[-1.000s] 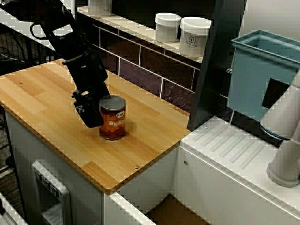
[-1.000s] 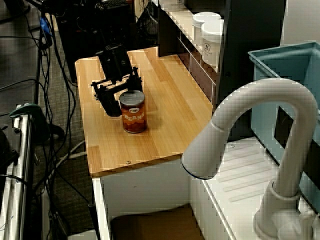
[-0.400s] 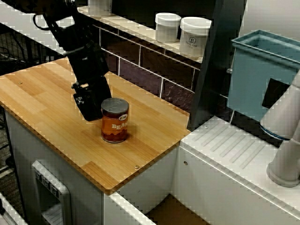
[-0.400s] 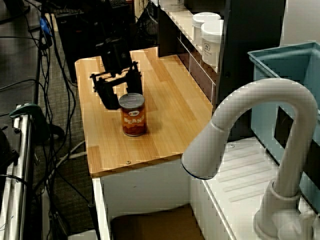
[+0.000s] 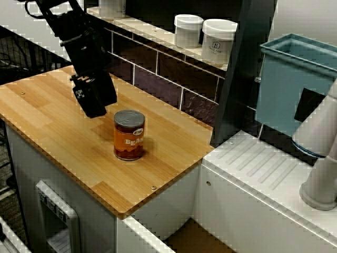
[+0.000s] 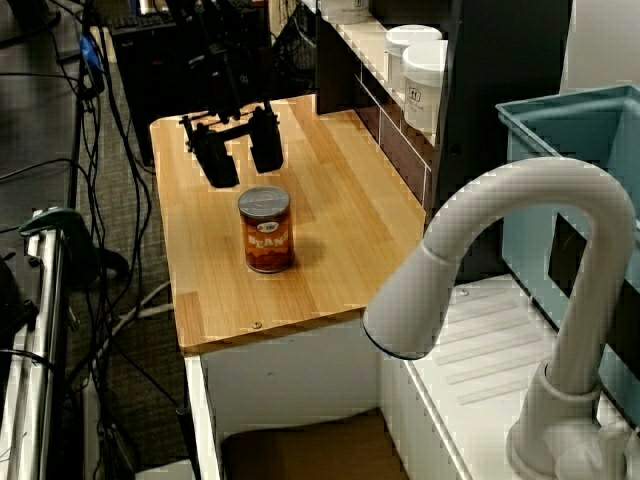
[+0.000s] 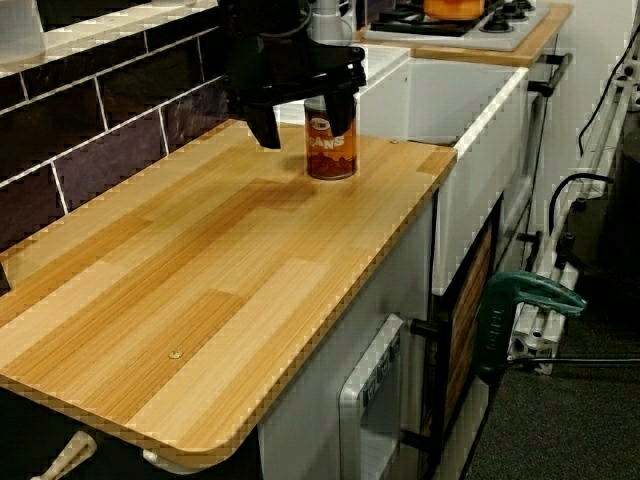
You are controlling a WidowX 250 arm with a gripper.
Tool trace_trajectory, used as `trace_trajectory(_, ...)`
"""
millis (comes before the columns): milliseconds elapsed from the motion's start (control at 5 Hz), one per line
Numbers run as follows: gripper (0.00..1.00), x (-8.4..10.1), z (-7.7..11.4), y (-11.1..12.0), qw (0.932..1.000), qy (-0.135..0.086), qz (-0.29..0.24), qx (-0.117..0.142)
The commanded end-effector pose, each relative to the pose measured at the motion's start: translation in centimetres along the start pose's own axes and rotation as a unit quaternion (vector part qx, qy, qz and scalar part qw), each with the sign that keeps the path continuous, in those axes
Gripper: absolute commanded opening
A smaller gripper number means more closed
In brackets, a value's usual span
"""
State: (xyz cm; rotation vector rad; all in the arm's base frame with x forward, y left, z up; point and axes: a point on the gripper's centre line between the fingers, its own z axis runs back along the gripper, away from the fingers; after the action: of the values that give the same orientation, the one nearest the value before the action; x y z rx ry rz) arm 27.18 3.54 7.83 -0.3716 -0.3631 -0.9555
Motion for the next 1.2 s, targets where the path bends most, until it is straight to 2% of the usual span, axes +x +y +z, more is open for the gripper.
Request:
trace_trajectory(0,1.00,1.5,2.9,0.2,0.9991,-0.022,-0.035,0.005)
trace_trajectory(200,1.00,2.3,3.8,-0.1,0.9987,-0.046,-0.024,-0.001)
trace_trajectory(400,1.00,2.8,4.0,-0.2,0.9981,-0.056,-0.020,0.013)
trace_trajectory(1000,1.00,4.9,2.0,-2.6,0.9971,-0.053,-0.054,0.006)
